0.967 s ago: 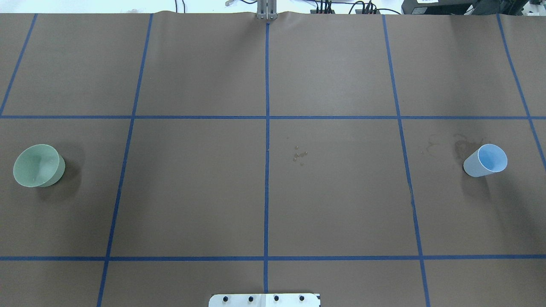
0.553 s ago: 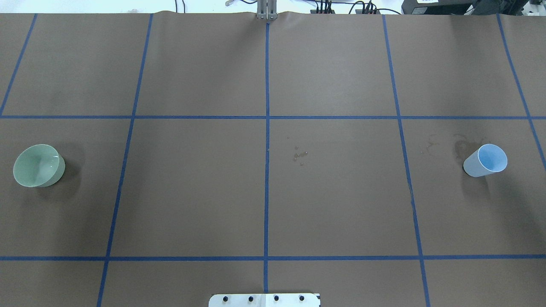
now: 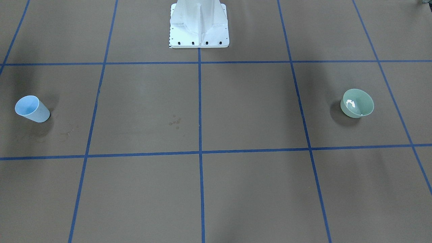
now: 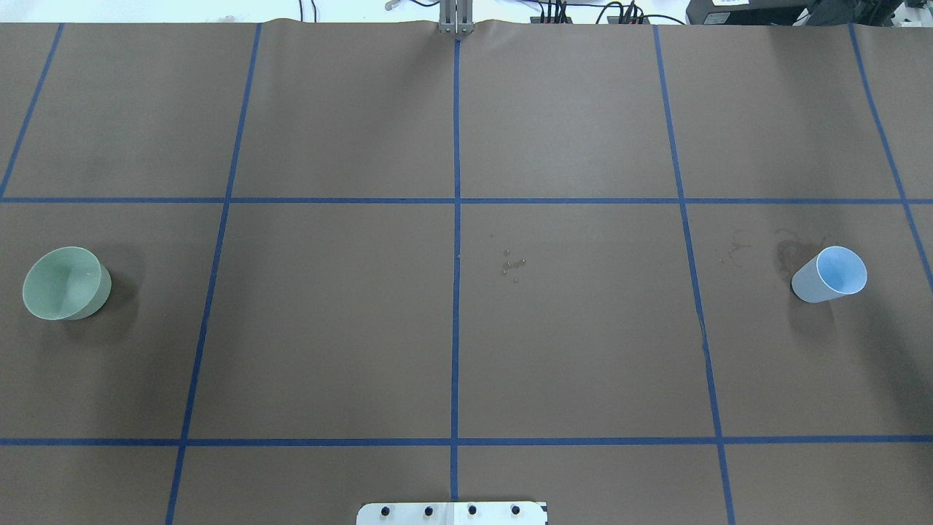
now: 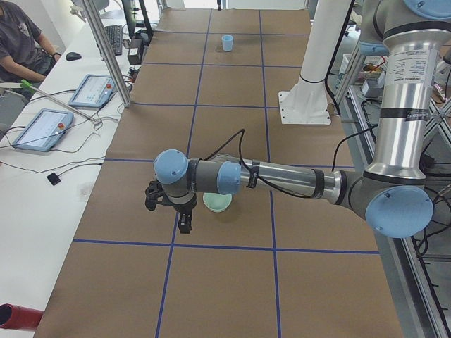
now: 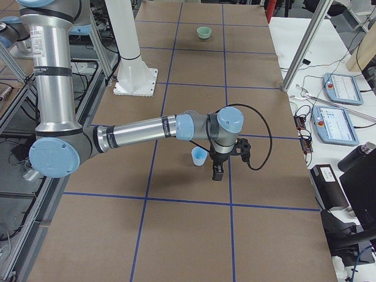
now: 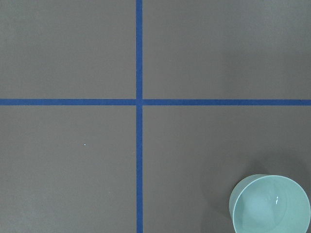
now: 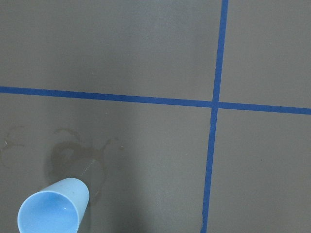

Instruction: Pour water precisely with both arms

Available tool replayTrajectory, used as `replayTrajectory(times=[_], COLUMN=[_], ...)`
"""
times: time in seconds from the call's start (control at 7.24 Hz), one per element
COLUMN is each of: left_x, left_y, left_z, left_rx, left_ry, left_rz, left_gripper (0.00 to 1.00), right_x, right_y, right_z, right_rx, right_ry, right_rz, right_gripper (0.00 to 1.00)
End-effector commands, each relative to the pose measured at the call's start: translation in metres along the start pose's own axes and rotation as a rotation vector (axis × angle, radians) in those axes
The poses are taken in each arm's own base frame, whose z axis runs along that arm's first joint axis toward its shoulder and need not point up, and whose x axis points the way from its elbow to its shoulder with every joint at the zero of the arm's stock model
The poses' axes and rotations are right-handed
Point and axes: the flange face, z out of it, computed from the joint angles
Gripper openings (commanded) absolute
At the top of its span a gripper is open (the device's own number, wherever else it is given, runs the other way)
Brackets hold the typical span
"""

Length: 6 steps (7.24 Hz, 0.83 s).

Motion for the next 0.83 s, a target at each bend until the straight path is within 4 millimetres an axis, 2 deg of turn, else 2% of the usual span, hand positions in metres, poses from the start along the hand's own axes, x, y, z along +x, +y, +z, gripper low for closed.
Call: replayTrajectory(times=[0.0,0.41,0.69], left_x=[0.0034,0.0048,-0.0035], left_y=[-0.003,-0.0019,0.0033], left_z=[-0.0019,-0.0047,0.0029], left_rx=[-0.001,0.006,-0.001], left_ry=[0.005,-0.001,-0.006], left_rz=[-0.002,-0.029,-0.024], left_gripper=[1.0,1.0,1.0], right_x=[0.0102,0.0169,0.0167], right_y=[0.0118,0.021,0.0216], right_z=[0.0106,0.0174,0.0157], right_rx=[-0.019,-0.034,-0.03], right_ry=[0.002,0.001,0.004], right_rz=[0.019,0.033,0.029], right_gripper=[0.99,0.99,0.99])
